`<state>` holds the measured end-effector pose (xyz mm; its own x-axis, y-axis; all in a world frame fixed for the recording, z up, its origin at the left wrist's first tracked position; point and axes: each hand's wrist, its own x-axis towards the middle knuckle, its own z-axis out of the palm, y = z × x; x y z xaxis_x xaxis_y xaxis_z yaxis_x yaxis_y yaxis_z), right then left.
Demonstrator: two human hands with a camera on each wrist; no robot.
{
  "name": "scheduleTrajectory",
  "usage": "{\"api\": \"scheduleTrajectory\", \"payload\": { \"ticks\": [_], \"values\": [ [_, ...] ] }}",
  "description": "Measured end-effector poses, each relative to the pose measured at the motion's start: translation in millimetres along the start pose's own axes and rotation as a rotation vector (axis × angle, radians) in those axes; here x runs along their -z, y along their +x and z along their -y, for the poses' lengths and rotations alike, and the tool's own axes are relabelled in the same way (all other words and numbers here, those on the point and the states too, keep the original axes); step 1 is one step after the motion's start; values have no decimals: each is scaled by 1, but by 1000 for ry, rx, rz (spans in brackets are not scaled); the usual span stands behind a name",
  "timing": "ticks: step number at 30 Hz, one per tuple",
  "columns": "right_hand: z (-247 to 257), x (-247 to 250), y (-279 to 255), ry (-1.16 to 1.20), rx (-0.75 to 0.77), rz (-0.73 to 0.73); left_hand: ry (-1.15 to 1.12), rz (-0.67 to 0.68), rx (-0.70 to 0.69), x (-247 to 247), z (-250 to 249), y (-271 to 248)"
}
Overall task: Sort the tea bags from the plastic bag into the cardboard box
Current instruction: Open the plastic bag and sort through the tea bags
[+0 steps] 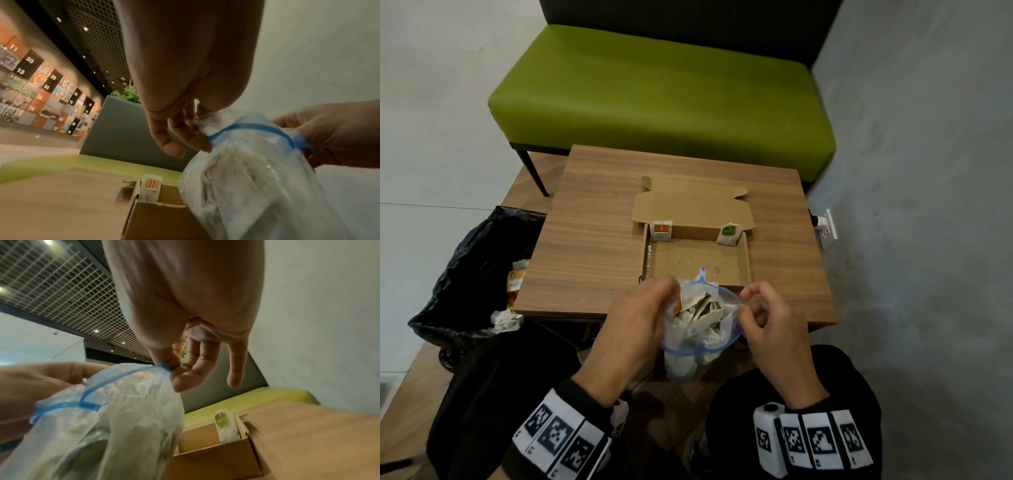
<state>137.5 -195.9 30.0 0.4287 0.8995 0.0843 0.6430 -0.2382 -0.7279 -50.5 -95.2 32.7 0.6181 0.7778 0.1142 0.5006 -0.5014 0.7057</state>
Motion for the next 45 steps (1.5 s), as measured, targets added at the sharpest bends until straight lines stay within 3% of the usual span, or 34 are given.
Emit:
{"api": "scheduleTrajectory", "payload": {
  "ticks": [3, 7, 11, 15, 22, 29, 35, 40, 45],
  "values": [
    [-4, 5, -1, -158, 112, 24, 105, 86, -33, 0, 0, 3],
    [-5, 11, 0, -168, 127, -8, 52, 115, -27, -6, -17, 10],
    [-11, 38, 3, -199, 108, -130, 34, 267, -51, -12, -40, 21],
    [-29, 70, 14, -313, 67, -152, 78, 370, -104, -36, -60, 49],
    [-64, 102, 60, -490, -27, -141, 234, 327, -91, -96, -85, 100],
    [-98, 90, 97, -528, -104, -68, 314, 286, -3, -138, -80, 132],
    [-100, 87, 98, -299, -180, -72, 187, 224, -67, -152, -79, 148],
    [-105, 91, 98, -356, -169, -286, 237, 202, -15, -151, -79, 157],
    [-103, 78, 94, -488, -245, -289, 400, 254, 45, -152, -68, 142]
  ]
}}
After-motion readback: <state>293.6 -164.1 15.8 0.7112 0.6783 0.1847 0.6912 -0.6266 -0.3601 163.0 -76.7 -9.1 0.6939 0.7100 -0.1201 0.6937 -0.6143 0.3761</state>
